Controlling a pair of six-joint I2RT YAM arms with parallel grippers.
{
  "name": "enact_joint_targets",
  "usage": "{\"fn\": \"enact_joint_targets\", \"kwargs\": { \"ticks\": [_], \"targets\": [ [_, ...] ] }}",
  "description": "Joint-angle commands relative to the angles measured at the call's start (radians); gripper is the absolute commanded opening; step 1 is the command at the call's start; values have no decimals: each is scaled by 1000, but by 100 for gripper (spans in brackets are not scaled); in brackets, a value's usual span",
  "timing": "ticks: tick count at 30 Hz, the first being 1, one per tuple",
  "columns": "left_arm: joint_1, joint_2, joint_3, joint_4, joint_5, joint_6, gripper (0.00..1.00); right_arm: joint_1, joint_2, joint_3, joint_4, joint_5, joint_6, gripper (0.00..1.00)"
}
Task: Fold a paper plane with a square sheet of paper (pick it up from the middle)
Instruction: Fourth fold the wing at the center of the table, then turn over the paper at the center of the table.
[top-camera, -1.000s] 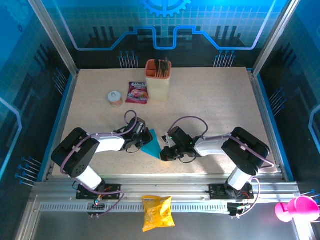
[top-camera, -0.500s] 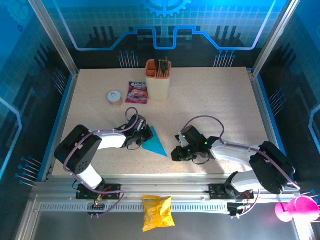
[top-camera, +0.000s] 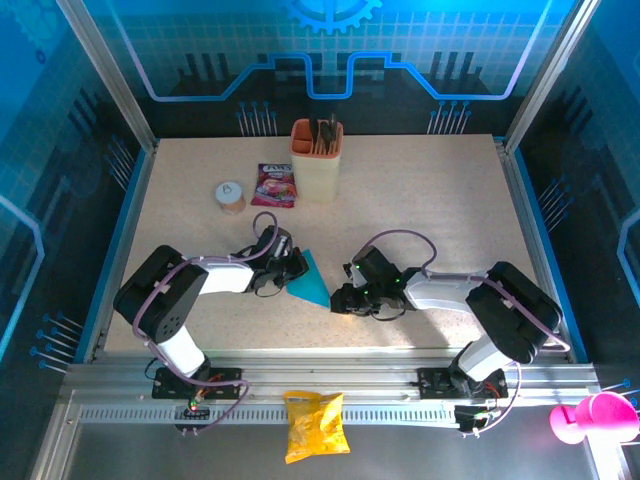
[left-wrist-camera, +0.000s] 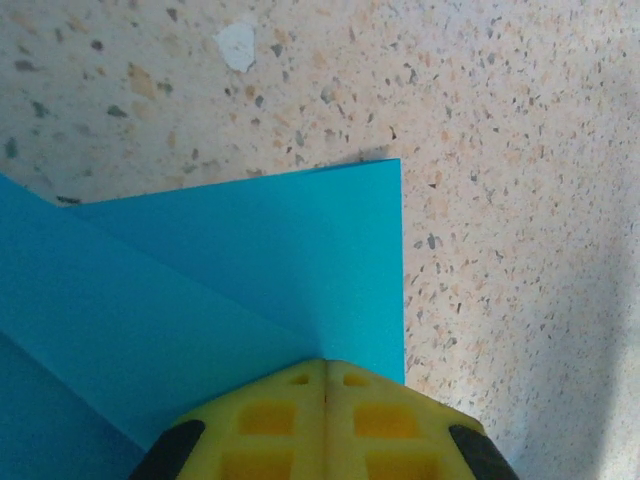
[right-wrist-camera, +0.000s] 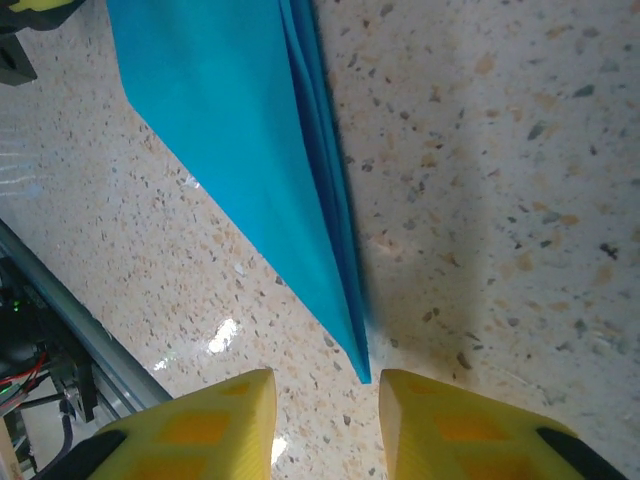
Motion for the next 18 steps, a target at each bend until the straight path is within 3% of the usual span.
{"fn": "enact_joint_targets", "kwargs": {
  "ticks": [1,18],
  "targets": [
    [12,49,-25,-69,-1,28,0,-7,24,0,22,10,20,33],
    [21,69,-37,-44,9,21,0,-42,87,25,163,-53,67,29]
  ]
}}
